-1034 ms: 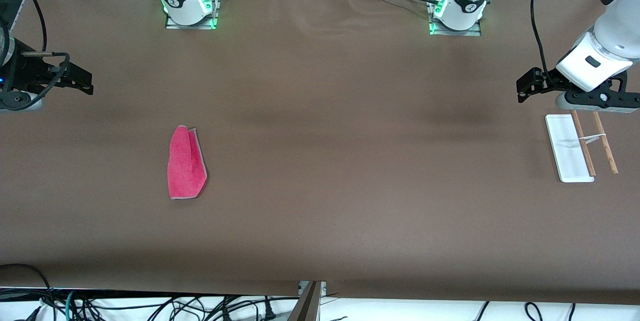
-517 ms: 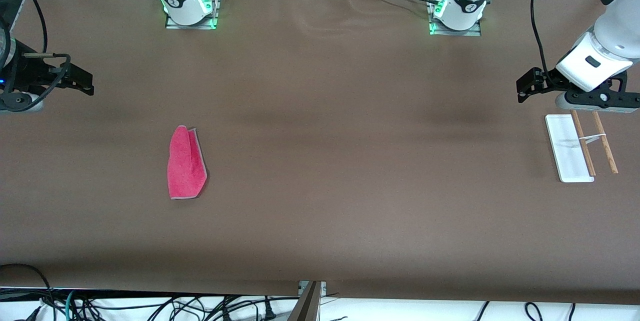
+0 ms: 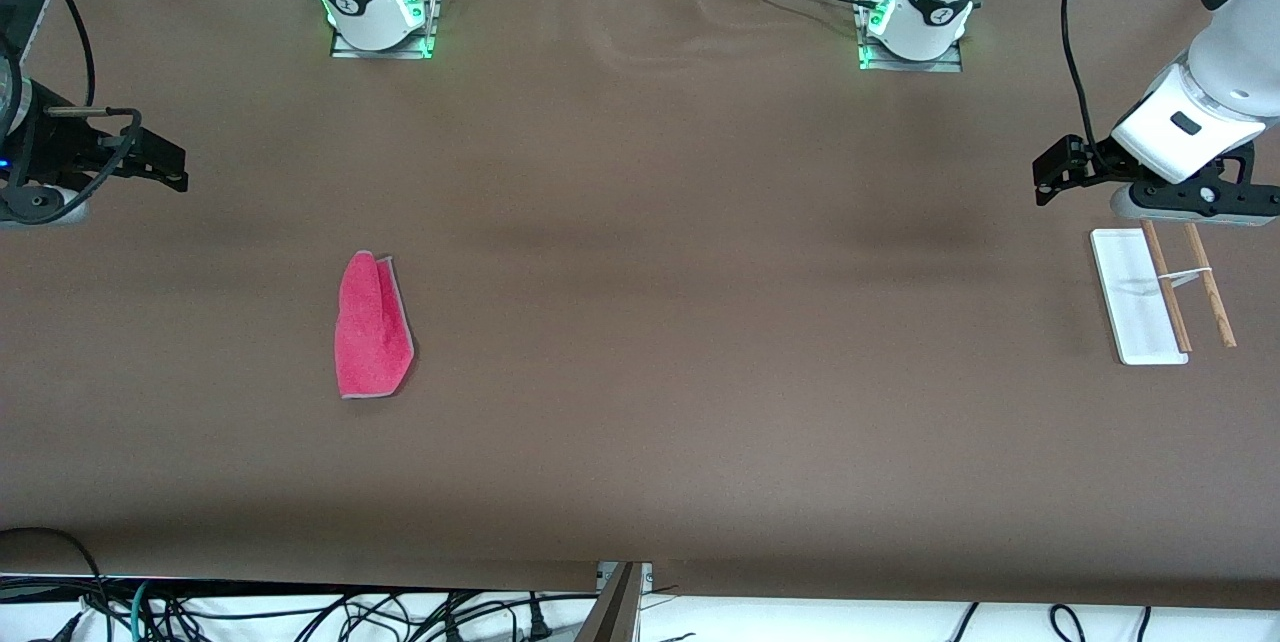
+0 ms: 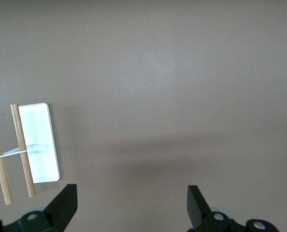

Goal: Pass towel and hang on rack
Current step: 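Move the right gripper toward the pink towel, then lower the right gripper onto the pink towel and grasp it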

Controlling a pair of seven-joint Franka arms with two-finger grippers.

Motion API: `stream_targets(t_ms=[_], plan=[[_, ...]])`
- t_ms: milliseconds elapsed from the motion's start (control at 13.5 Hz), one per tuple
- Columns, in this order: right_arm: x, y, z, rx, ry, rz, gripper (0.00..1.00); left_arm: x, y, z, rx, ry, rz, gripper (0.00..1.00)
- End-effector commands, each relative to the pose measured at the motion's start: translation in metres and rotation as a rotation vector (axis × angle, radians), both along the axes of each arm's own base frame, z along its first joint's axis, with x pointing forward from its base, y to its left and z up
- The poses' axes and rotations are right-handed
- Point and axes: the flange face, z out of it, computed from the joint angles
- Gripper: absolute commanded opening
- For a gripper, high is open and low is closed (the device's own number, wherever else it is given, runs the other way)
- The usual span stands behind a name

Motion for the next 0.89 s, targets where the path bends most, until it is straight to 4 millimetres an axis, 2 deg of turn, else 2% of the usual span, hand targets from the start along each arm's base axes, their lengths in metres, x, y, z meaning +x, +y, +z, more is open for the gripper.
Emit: stream_targets(t_ms=[0, 443, 517, 591, 739, 812], plan=[[0.002, 0.004, 0.003, 0.032, -0.026, 0.010, 1.00, 0.000, 0.001, 0.004, -0.022, 0.008, 0.001, 1.00], [0.047, 0.005, -0.089, 0.035, 0.057, 0.011, 1.00, 0.001, 0.004, 0.009, -0.026, 0.011, 0.007, 1.00], [0.049, 0.004, -0.093, 0.034, 0.060, 0.012, 1.00, 0.001, 0.004, 0.009, -0.026, 0.011, 0.007, 1.00], [0.054, 0.007, -0.108, 0.030, 0.075, 0.012, 1.00, 0.001, 0.003, 0.009, -0.026, 0.011, 0.005, 1.00], [0.068, 0.012, -0.142, 0.037, 0.084, 0.011, 1.00, 0.001, 0.004, 0.009, -0.026, 0.011, 0.007, 1.00], [0.078, 0.015, -0.168, 0.041, 0.083, 0.014, 1.00, 0.001, 0.004, 0.009, -0.026, 0.011, 0.007, 1.00]])
